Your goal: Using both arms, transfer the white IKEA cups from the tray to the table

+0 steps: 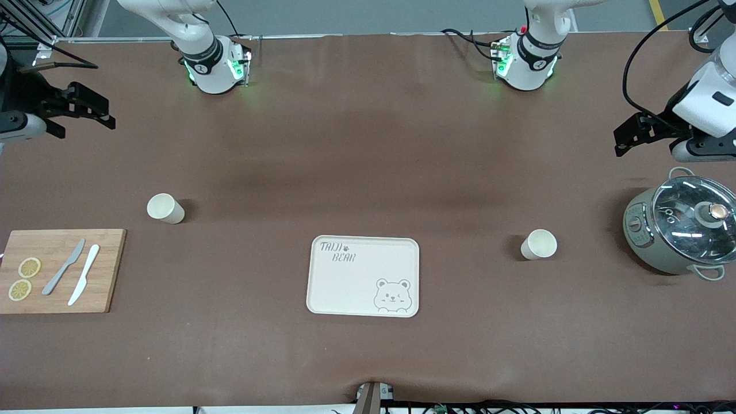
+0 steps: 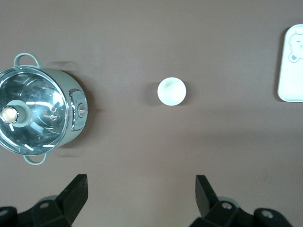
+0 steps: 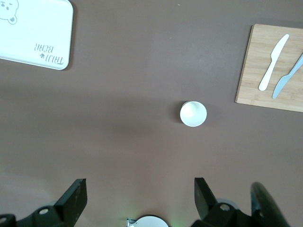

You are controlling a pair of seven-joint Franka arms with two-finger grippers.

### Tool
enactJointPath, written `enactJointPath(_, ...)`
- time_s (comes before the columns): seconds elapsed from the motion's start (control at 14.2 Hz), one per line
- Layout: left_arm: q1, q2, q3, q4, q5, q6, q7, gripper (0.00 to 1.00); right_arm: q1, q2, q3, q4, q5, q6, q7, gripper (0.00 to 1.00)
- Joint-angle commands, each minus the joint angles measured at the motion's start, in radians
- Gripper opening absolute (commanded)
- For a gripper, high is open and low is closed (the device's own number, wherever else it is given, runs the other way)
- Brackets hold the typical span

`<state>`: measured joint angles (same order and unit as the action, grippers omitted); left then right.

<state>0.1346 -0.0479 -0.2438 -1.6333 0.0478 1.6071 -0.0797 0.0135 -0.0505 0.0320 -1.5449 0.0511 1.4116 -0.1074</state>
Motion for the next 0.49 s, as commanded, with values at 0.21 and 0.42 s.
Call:
enactJointPath(0.21, -0.142, -0.024, 0.129, 0.004, -0.020, -0.053, -0.002, 1.00, 0.023, -0.017, -0.006, -0.014, -0.091, 0.015, 0.014, 1.00)
enactJointPath(0.42, -0.136, -0.024, 0.127, 0.006, -0.019, -0.055, 0.003, 1.00, 0.016, -0.015, -0.009, -0.017, -0.079, 0.020, 0.015, 1.00)
